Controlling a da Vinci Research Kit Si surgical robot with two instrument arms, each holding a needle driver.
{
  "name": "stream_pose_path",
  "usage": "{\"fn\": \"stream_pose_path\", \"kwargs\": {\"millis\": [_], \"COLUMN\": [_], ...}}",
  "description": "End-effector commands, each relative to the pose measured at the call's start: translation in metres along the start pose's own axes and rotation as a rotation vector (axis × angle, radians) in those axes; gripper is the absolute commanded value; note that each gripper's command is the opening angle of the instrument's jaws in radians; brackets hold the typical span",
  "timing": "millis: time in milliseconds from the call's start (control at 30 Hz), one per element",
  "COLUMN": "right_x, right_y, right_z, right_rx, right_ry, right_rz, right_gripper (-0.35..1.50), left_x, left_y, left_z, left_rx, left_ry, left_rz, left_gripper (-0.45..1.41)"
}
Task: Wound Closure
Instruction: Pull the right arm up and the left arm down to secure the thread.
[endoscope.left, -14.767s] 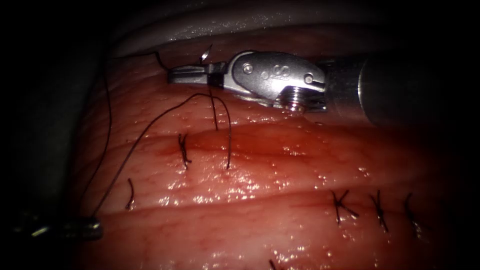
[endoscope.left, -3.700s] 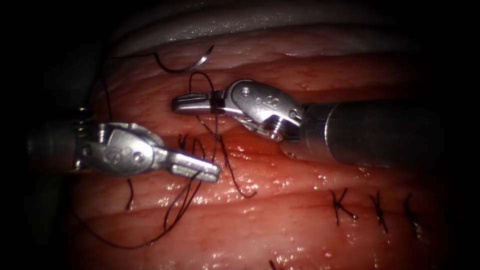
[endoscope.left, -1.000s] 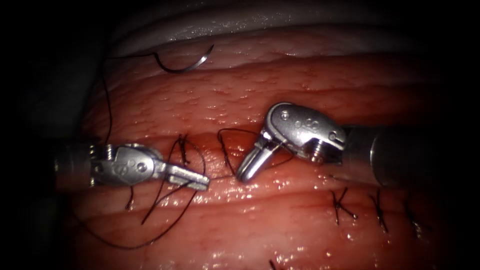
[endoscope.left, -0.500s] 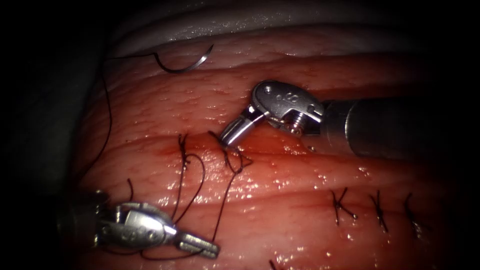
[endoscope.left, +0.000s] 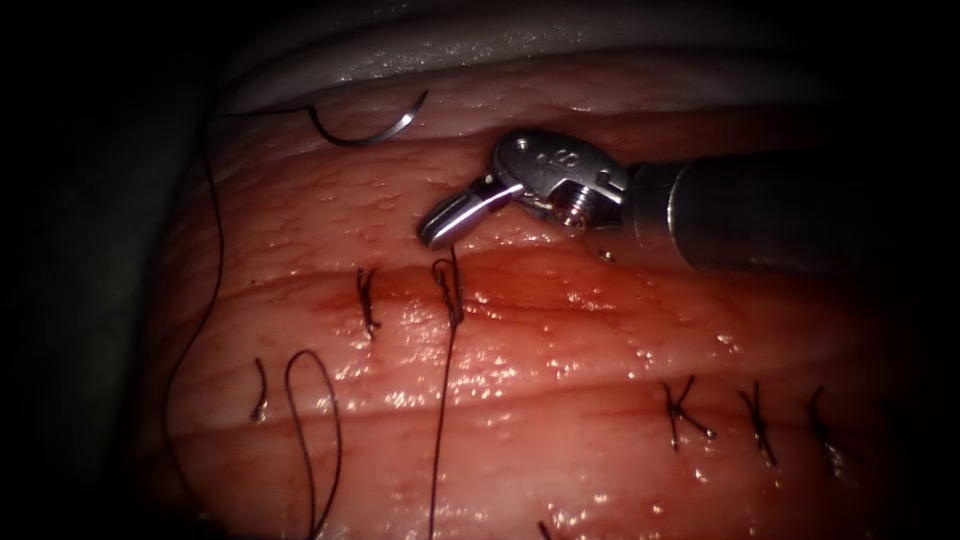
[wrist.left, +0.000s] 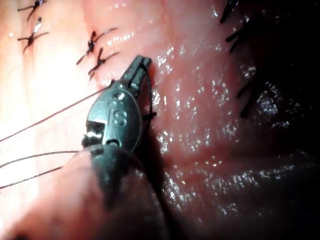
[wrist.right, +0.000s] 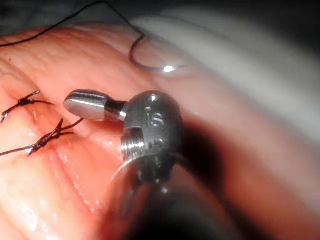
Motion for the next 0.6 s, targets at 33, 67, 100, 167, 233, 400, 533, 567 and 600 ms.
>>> {"fn": "stream_pose_path", "kwargs": {"millis": [33, 67, 100, 167, 233, 400, 533, 567, 600], "right_x": [-0.0002, -0.0002, -0.0003, -0.0002, -0.0002, -0.0002, -0.0003, -0.0004, -0.0004], "right_y": [0.0008, 0.0008, 0.0009, 0.0009, 0.0009, 0.0012, 0.0019, 0.0023, 0.0025], "right_z": [0.0005, 0.0005, 0.0005, 0.0004, 0.0004, 0.0004, 0.0001, -0.0001, -0.0002], "right_rx": [-0.006, -0.011, -0.015, -0.022, -0.038, -0.091, -0.173, -0.212, -0.229], "right_ry": [-0.002, -0.003, -0.003, -0.005, -0.007, -0.017, -0.035, -0.046, -0.051], "right_rz": [-0.001, 0.000, 0.001, 0.008, 0.011, -0.004, -0.029, -0.046, -0.054], "right_gripper": [-0.35, -0.35, -0.35, -0.35, -0.35, -0.35, -0.35, -0.35, -0.35], "left_x": [-0.0004, -0.0003, -0.0001, 0.0001, 0.0005, 0.0016, 0.0023, 0.0022, 0.0021], "left_y": [0.0001, 0.0003, 0.0005, 0.0007, 0.0009, 0.0016, 0.0023, 0.0026, 0.0026], "left_z": [0.0010, 0.0013, 0.0017, 0.0022, 0.0026, 0.0036, 0.0046, 0.0053, 0.0055], "left_rx": [-0.012, -0.022, -0.035, -0.055, -0.079, -0.151, -0.196, -0.206, -0.209], "left_ry": [-0.003, -0.003, 0.001, 0.011, 0.031, 0.090, 0.122, 0.124, 0.124], "left_rz": [-0.002, 0.002, 0.002, 0.004, 0.011, 0.020, 0.021, 0.018, 0.016], "left_gripper": [-0.45, -0.45, -0.45, -0.45, -0.45, -0.45, -0.45, -0.45, -0.45]}}
